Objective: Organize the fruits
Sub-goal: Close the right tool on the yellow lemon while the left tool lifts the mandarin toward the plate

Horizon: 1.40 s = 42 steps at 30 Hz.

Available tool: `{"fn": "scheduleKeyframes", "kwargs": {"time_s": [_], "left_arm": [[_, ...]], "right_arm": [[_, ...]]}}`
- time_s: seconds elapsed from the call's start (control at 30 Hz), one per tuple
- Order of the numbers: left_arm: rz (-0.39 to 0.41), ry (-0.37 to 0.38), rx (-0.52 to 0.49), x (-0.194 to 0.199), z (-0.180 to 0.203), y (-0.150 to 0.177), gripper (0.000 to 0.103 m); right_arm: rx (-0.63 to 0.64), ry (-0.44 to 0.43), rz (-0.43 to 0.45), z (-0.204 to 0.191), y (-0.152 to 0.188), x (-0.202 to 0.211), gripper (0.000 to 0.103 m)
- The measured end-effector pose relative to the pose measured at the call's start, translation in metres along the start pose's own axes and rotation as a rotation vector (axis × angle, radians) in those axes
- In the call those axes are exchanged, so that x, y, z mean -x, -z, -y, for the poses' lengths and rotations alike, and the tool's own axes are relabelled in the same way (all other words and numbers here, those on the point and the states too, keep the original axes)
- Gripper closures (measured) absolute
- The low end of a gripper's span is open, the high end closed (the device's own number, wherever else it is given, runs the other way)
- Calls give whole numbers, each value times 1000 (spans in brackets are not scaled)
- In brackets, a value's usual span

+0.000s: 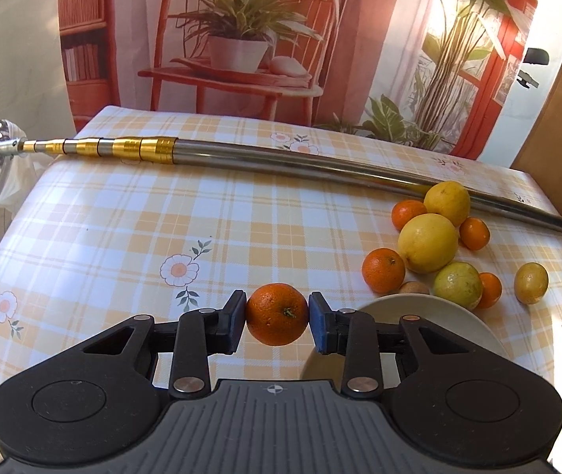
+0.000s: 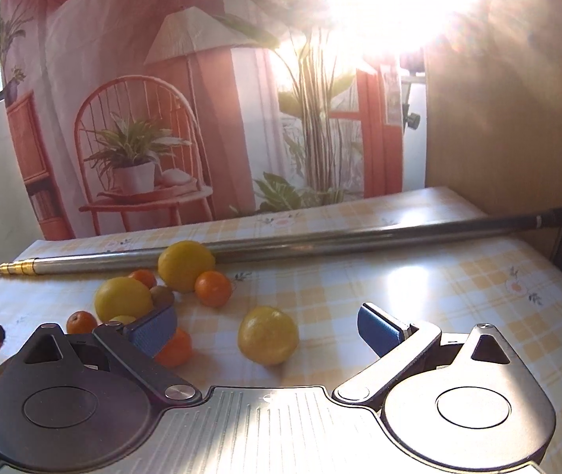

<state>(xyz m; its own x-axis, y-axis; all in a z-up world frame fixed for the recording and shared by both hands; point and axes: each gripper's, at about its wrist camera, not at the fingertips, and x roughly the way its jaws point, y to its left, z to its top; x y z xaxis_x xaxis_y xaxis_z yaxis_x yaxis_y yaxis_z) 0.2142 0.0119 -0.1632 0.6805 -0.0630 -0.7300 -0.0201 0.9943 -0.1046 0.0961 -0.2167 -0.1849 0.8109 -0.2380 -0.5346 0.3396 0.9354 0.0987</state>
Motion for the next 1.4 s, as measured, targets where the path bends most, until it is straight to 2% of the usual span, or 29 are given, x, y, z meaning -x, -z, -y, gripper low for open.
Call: {"fn": "scheduleKeyframes", "kwargs": {"time_s": [0.13,0.27,0.47,0.53,0.63,0.73,0.87,1.03,1.2,1.4], "left_arm": [[40,4,-43,11,16,5,67],[63,21,-71,17,28,11,67],[67,34,-90,21,36,23,67],[65,39,-90,21,36,26,67],[60,47,-78,20,36,27,67],[55,49,-68,18,37,30,67],[46,53,-68,17,38,35,67],[35,53,-65,15,37,38,67],[19,52,-70,13,37,41,67],[5,40,-69,11,37,44,67]], "right_arm": [[34,-5,43,7,-3,-16,5],[39,7,34,7,-3,-42,14],[-59,24,-12,12,5,-68,29],[-92,6,-21,13,13,-67,29],[-69,6,-25,7,22,-65,38],[-72,8,-25,7,23,-65,40],[-102,-33,-39,13,23,-66,46],[-83,-58,-75,10,23,-69,50],[-67,-48,-94,8,23,-71,58],[-70,-52,-94,8,24,-71,59]]}}
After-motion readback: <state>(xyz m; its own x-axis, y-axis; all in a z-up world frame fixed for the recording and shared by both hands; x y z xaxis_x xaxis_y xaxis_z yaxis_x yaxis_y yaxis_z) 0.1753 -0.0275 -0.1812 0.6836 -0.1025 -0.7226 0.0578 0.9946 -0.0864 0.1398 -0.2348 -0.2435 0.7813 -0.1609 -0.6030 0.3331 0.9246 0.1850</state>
